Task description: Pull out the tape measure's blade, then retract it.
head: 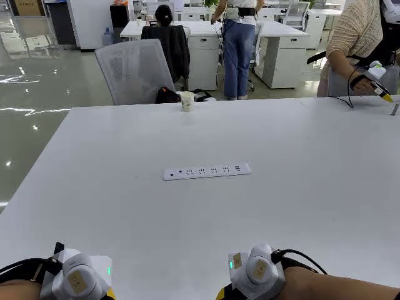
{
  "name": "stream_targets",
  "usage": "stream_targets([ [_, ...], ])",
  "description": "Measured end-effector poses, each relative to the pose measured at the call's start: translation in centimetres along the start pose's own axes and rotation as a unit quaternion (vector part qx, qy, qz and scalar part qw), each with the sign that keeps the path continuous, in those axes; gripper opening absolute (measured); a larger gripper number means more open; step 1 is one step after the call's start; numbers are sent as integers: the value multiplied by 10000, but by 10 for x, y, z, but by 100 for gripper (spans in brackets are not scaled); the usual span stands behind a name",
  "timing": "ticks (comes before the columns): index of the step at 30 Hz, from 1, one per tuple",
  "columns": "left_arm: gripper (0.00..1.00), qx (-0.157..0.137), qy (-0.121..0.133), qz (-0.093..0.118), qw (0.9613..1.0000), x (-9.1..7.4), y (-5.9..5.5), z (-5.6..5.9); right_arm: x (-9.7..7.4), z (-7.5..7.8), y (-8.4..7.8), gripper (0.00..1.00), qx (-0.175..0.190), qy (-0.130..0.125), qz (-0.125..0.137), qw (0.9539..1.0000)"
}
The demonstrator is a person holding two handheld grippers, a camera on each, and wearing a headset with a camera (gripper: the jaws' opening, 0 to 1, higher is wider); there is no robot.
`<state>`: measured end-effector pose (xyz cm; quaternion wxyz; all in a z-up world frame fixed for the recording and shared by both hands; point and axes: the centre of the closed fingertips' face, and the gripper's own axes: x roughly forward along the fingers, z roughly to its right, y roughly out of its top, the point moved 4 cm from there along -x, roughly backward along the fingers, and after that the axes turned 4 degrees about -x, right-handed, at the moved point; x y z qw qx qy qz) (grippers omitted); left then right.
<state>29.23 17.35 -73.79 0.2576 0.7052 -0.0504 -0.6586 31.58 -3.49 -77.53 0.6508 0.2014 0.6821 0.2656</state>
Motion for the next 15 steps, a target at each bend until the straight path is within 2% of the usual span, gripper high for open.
stream_targets([
  [15,31,-6,-2,19,10000,-1,0,-1,-6,1,-8,10,15,-23,-39,10000],
])
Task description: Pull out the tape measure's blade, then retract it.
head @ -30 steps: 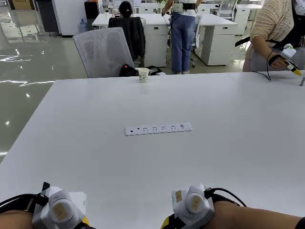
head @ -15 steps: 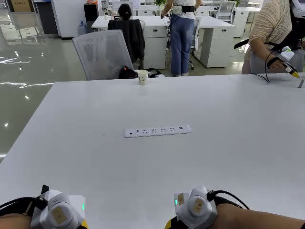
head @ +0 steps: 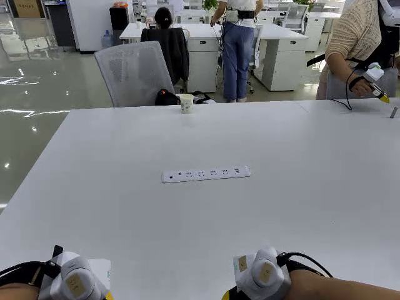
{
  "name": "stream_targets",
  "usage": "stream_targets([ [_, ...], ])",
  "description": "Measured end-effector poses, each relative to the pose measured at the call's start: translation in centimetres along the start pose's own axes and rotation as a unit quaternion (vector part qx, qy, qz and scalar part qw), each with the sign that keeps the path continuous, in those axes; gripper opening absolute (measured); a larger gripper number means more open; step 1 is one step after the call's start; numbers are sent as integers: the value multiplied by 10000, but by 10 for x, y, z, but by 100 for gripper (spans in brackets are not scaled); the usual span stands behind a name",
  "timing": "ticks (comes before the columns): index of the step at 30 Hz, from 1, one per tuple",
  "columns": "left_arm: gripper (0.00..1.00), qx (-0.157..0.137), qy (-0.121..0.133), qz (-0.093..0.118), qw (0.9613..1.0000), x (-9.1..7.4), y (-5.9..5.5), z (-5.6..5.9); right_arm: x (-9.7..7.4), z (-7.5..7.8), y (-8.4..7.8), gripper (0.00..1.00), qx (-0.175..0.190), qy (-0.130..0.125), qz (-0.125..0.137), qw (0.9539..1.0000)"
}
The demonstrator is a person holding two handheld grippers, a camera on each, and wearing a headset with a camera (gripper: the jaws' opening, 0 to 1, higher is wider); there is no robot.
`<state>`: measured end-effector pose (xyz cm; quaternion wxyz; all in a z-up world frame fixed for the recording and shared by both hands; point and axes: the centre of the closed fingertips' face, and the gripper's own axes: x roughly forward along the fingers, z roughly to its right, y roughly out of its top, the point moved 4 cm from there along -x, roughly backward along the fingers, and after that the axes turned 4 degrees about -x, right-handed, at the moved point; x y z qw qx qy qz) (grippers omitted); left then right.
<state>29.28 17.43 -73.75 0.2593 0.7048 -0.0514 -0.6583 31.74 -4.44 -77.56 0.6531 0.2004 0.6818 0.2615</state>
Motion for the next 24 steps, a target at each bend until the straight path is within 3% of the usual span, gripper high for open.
stream_targets([
  [24,31,0,-5,-19,10000,0,-1,0,-9,0,-11,10,50,-25,-8,10000],
])
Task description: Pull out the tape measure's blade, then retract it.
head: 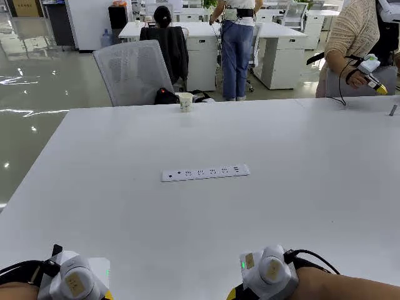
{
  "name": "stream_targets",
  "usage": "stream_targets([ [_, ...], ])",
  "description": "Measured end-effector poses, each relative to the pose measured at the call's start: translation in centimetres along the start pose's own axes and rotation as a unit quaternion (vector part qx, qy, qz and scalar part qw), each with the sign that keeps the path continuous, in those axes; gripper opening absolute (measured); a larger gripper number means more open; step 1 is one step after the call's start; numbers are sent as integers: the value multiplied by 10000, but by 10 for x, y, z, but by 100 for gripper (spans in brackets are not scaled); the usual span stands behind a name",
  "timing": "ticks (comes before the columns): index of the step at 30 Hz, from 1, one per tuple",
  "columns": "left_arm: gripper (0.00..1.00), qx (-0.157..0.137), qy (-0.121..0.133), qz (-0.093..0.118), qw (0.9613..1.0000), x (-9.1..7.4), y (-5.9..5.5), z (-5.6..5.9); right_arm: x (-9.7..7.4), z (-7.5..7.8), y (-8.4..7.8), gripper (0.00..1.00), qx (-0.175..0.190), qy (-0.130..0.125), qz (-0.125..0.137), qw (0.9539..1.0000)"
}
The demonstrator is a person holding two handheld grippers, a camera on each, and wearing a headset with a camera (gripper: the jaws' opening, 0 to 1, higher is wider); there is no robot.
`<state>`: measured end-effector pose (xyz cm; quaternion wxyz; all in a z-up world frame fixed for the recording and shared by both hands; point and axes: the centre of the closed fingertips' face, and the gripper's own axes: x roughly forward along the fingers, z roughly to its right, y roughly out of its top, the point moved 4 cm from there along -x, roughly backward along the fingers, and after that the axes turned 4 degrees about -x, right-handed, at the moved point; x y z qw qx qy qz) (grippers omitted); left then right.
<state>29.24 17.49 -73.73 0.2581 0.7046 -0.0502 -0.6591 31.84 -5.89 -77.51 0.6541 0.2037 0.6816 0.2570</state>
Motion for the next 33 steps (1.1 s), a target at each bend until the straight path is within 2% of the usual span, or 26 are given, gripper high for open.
stream_targets([
  [33,31,2,-4,5,10000,0,0,-1,-13,1,-14,10,69,-41,-82,9999],
])
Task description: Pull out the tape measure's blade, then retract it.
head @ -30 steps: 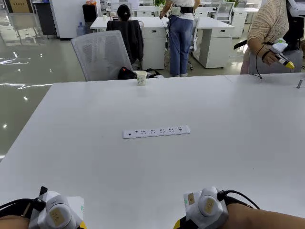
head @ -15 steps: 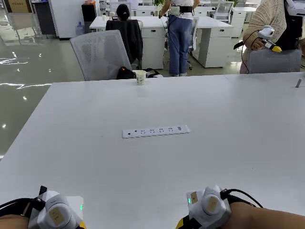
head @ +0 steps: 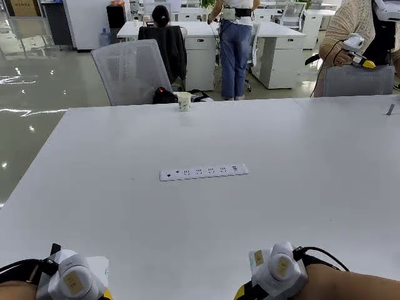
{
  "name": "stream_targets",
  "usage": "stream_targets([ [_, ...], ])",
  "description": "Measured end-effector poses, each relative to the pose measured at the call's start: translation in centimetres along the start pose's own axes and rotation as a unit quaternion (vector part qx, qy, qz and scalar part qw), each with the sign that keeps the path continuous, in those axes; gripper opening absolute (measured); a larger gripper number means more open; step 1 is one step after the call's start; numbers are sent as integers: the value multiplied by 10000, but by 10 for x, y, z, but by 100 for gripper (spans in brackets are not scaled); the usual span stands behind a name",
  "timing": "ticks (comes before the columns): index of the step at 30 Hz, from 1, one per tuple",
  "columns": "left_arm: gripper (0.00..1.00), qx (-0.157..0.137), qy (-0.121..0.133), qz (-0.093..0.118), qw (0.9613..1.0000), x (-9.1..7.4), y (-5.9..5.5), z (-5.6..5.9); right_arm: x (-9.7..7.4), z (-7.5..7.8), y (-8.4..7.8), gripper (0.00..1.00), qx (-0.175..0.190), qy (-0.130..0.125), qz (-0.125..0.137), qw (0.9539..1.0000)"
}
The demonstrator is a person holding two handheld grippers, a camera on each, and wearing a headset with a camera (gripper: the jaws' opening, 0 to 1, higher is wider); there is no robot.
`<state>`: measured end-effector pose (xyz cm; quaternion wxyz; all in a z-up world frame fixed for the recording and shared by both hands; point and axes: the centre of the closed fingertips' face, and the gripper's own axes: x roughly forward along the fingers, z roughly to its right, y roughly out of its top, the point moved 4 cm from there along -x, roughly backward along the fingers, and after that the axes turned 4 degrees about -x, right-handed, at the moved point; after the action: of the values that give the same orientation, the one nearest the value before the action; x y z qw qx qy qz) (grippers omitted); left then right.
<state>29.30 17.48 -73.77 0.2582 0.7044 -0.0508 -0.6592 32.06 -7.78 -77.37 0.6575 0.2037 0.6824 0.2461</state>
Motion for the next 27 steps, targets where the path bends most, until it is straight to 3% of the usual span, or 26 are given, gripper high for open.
stream_targets([
  [27,31,19,9,0,10000,0,0,1,-9,-1,-13,10,57,-46,-67,10000],
])
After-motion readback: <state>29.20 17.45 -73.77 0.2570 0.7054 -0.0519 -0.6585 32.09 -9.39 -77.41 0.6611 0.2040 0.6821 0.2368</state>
